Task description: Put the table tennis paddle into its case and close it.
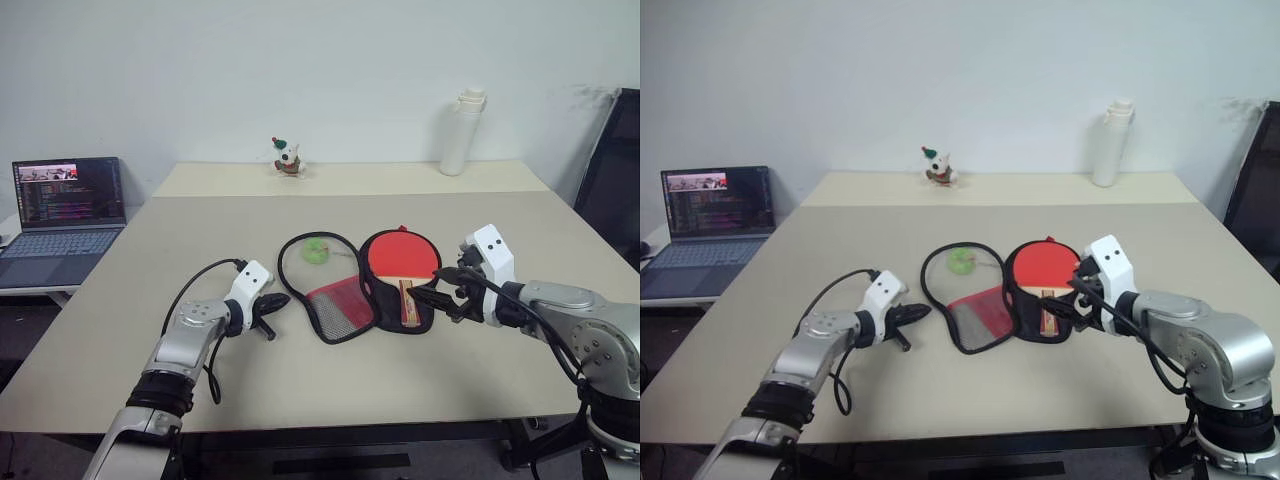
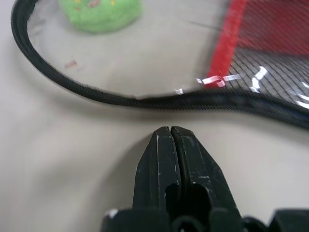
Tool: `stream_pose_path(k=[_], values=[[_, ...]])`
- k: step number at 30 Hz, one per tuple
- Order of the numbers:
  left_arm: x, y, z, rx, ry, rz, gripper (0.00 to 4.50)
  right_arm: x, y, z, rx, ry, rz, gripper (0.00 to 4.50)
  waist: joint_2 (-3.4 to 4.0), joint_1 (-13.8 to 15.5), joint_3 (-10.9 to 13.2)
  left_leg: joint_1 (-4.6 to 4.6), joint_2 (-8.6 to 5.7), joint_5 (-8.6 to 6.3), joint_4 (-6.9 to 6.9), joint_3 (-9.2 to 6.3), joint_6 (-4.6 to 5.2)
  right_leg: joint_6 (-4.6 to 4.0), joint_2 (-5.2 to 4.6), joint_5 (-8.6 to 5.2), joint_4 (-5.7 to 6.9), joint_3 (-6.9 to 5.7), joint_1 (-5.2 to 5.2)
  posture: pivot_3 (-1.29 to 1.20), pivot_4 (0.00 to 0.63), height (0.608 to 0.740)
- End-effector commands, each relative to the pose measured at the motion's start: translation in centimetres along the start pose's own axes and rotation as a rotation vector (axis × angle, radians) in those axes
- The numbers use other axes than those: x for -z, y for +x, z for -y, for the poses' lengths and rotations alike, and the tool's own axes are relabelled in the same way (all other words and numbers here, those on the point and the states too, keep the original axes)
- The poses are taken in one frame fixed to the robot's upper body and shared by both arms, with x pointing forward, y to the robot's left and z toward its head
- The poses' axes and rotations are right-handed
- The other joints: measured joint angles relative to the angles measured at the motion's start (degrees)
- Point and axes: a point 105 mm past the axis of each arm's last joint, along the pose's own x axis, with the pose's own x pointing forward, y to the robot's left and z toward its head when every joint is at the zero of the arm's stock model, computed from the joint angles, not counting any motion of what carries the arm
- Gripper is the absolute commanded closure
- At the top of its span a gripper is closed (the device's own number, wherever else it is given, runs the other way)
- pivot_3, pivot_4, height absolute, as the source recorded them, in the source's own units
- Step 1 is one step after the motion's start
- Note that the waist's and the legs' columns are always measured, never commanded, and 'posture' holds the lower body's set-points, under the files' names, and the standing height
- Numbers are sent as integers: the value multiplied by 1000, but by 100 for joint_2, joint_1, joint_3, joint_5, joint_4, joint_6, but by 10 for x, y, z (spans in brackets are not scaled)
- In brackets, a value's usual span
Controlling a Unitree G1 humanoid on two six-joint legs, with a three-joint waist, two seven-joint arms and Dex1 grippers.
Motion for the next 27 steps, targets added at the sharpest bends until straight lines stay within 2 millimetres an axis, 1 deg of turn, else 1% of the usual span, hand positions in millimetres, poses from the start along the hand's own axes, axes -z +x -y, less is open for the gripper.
stream_pose_path(k=[1,3,5,7,10,11,13,15,16,18,20,21,24,27], values=[[-12,17,5,6,4,48,4427,-8,-5,1,17,-41,40,537,0,6,0,0,-1,0,1,-1,0,0,0,0,0,-1,0,0,150,740],[-25,25,12,30,-2,98,4427,-7,-7,2,19,-47,35,537,-3,63,-2,0,-4,0,6,-2,0,2,-3,1,1,-5,7,0,150,740],[-40,30,16,53,27,140,4427,-7,-9,4,25,-49,33,537,-3,95,-2,-2,-6,0,9,0,0,4,-5,2,-2,-8,8,0,150,740],[-65,33,21,78,65,200,4427,-6,-14,10,43,-49,30,537,-5,115,0,-6,-7,0,10,0,0,6,-5,4,-5,-4,6,0,150,740],[-110,38,34,128,122,310,4427,-6,-26,29,118,-31,33,537,-7,138,1,-14,-9,0,10,1,0,7,-5,4,-10,-10,3,0,150,740],[-123,41,38,142,133,337,4427,-5,-30,35,144,-27,31,537,-8,150,1,-15,-9,0,10,2,0,7,-5,4,-11,-12,3,0,150,740],[-133,43,41,155,139,359,4427,-4,-33,41,166,-27,29,537,-8,152,1,-21,-12,0,13,2,0,7,-6,4,-15,-17,4,0,150,740],[-151,51,56,209,167,397,4427,-2,-40,49,202,-22,22,537,-8,140,1,-19,-12,-1,12,5,1,8,-6,4,-15,-10,4,0,150,740],[-161,59,65,231,183,411,4427,0,-45,54,227,-18,16,537,-8,140,2,-19,-11,-1,10,5,2,8,-5,4,-17,-10,3,0,150,740],[-173,70,78,257,196,426,4427,4,-52,62,266,-16,7,537,-9,146,2,-21,-14,-2,12,5,4,8,-4,4,-17,-15,3,0,150,740],[-180,80,86,268,185,436,4427,6,-57,68,297,-17,0,537,-10,147,2,-21,-29,-2,13,10,4,8,-4,4,-16,-16,3,0,150,740],[-181,83,88,266,183,436,4427,6,-58,69,304,-17,1,537,-10,132,2,-21,-56,-2,12,6,5,9,-5,4,-16,-16,3,0,150,740],[-183,92,93,255,183,428,4427,7,-61,73,327,-13,0,537,-11,77,3,-10,-56,-15,11,5,26,9,-3,3,-11,-6,2,0,150,740],[-183,93,93,254,187,435,4427,7,-59,77,341,1,9,537,-11,57,3,-7,-56,-17,10,3,30,10,-2,3,-10,-2,2,0,150,740]])
